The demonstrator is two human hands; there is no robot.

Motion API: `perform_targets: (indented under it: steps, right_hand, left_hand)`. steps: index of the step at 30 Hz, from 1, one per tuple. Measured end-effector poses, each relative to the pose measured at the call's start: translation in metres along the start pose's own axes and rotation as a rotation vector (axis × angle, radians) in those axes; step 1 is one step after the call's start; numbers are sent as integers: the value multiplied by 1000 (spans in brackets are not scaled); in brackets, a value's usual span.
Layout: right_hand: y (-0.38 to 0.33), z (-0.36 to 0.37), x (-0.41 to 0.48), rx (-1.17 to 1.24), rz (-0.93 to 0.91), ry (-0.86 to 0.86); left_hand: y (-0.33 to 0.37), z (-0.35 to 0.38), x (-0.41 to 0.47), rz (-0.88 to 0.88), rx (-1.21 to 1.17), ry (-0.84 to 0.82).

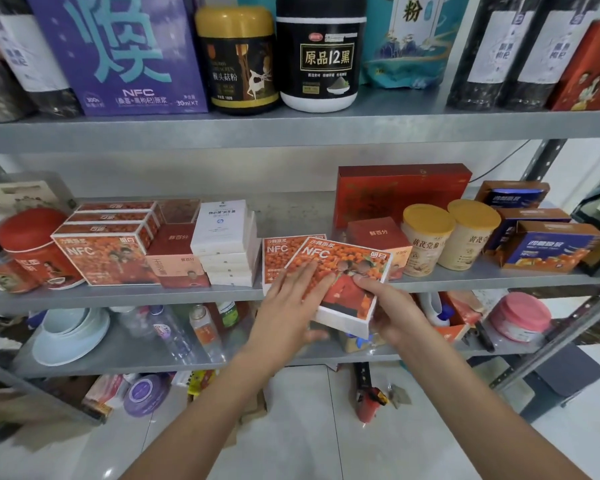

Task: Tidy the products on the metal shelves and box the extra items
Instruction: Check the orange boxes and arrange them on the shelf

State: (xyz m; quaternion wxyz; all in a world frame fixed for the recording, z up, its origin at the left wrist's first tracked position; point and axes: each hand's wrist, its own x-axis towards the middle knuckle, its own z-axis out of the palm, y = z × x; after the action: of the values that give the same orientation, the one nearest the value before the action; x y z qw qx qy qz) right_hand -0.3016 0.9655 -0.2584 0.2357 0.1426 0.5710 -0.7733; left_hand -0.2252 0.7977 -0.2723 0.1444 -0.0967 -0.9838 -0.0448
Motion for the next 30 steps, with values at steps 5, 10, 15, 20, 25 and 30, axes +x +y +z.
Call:
perform_targets:
  steps: [5, 10, 15, 20, 25, 30]
  right_hand:
    - [-9, 2, -11, -48, -36, -218]
    - [4, -5, -3, -146, -143, -146]
    - [19, -9, 1, -6, -36, -226]
    - [10, -26, 3, -27, -100, -96]
    - [-7, -24, 1, -190, -161, -128]
    - [-5, -14, -1, -175, -99, -212]
  left_hand:
    - [0, 0, -4, -232, -346, 428]
    - [5, -3, -6, -863, -1328, 335]
    - [23, -5, -18, -803, -1676, 103]
    - [-5, -18, -24, -788, -1761, 296]
    - [-30, -25, -23, -730, -1477, -144]
    - [-20, -9, -22, -872, -1621, -70]
